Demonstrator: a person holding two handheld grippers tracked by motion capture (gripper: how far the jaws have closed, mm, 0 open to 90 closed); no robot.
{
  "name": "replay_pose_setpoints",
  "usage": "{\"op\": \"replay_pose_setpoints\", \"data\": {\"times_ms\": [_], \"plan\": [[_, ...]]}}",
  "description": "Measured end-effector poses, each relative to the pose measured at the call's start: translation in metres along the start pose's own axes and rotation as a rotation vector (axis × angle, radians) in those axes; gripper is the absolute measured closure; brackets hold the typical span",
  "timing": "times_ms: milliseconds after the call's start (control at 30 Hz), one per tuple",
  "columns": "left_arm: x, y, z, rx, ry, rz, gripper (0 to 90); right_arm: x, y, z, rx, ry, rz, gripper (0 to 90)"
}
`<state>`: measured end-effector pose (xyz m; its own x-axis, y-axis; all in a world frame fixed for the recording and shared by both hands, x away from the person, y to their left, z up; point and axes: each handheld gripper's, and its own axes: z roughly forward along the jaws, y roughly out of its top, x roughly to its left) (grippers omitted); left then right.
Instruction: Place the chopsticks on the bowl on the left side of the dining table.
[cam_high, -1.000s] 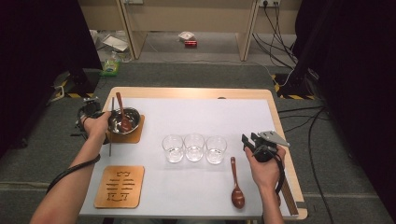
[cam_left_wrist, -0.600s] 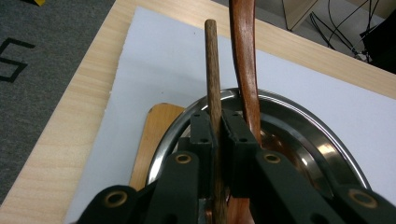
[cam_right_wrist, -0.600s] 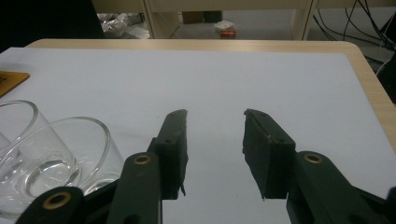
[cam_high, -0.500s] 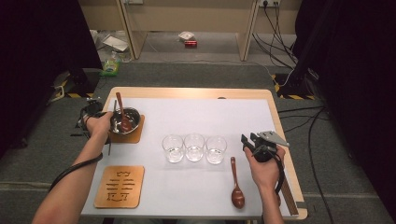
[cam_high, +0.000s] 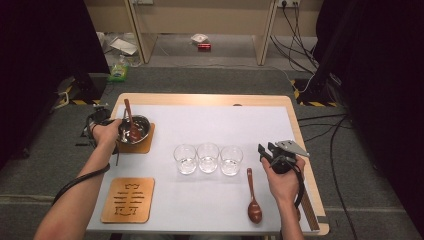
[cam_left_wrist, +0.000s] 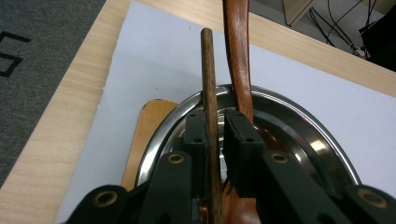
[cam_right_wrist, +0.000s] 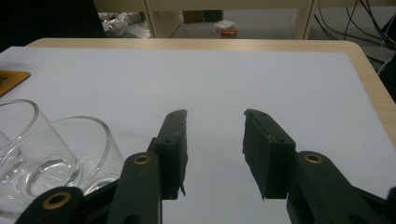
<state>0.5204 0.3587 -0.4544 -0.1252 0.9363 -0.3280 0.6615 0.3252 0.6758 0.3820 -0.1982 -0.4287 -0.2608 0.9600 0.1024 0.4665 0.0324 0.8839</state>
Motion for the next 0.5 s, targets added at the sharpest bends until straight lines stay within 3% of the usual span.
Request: {"op": "replay_pose_setpoints", "data": {"times_ms": [333,500], "plan": [[0.003,0.003,-0.011,-0.014,0.002,0.023,72.1,0.001,0.000,0.000,0.012,-0.007,-0.007,60.1],[0.003,0.003,-0.019,-0.023,-0.018,0.034,70.1,0.001,0.000,0.000,0.011,-0.007,-0.005,60.1]]}}
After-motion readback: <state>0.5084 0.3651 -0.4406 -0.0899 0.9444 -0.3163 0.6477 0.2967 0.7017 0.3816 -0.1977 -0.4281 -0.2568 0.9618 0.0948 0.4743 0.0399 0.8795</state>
